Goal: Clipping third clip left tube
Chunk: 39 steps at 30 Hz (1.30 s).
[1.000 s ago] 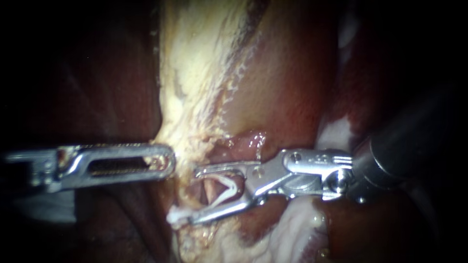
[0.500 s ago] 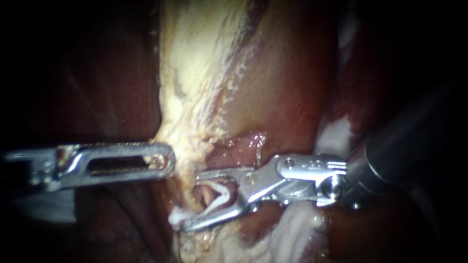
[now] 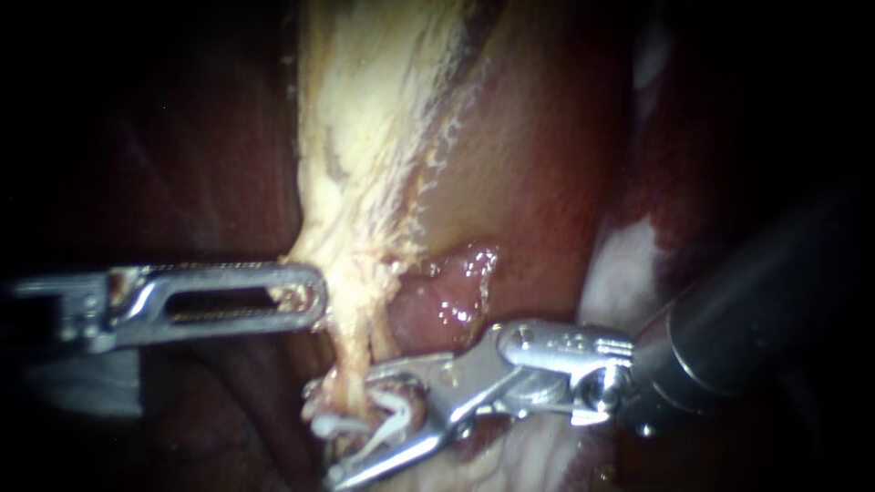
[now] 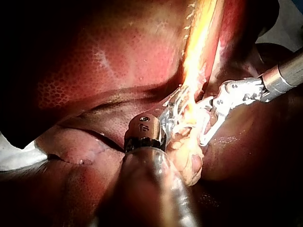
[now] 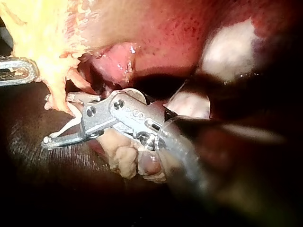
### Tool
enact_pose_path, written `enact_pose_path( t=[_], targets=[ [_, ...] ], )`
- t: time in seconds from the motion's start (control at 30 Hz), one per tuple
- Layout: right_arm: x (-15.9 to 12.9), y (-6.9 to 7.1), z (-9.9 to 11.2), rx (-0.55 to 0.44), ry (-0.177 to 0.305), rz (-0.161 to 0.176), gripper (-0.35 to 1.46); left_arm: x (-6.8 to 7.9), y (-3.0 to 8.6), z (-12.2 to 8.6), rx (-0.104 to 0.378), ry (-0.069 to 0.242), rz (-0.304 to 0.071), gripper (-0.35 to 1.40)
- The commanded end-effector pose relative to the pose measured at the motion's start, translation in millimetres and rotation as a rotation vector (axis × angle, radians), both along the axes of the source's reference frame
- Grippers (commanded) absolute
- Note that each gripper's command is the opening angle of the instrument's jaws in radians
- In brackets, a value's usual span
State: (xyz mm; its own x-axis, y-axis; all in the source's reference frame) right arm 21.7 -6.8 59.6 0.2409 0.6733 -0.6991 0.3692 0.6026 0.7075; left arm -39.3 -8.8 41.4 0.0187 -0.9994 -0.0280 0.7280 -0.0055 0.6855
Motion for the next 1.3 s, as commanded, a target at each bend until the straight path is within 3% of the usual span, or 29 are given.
enact_pose_path(
  t=[0.03, 0.2, 0.67, 1.0, 1.07, 1.1, 1.2, 1.3],
  targets=[
    [0.2, 0.0, 0.1, 0.005, 0.006, 0.003, 0.59, 0.0, 0.0, 0.0, 0.001, -0.001, 0.0, -0.35],
    [1.0, 0.4, 0.1, 0.032, 0.021, 0.022, 0.58, -0.1, 0.0, 0.0, 0.001, 0.0, 0.0, -0.35],
    [1.0, 4.4, -0.5, 0.096, 0.059, 0.122, 0.56, -0.2, 0.0, 0.0, 0.001, 0.0, -0.001, -0.35],
    [0.6, 5.0, -0.8, 0.111, 0.066, 0.129, 0.49, -0.3, 0.0, 0.0, 0.001, 0.0, -0.001, -0.35],
    [0.4, 5.0, -0.8, 0.126, 0.053, 0.135, 0.41, -0.3, 0.0, 0.0, 0.001, 0.0, -0.001, -0.35],
    [0.2, 5.0, -0.7, 0.125, 0.05, 0.139, 0.27, -0.3, 0.0, 0.0, 0.001, 0.0, -0.001, -0.35],
    [-0.7, 5.1, -0.2, 0.135, 0.014, 0.161, -0.35, -0.2, 0.0, 0.0, 0.001, 0.0, -0.001, -0.35],
    [-1.4, 5.4, 0.5, 0.139, -0.041, 0.176, -0.35, -0.2, 0.1, 0.0, -0.001, 0.002, -0.002, -0.35]
  ],
)
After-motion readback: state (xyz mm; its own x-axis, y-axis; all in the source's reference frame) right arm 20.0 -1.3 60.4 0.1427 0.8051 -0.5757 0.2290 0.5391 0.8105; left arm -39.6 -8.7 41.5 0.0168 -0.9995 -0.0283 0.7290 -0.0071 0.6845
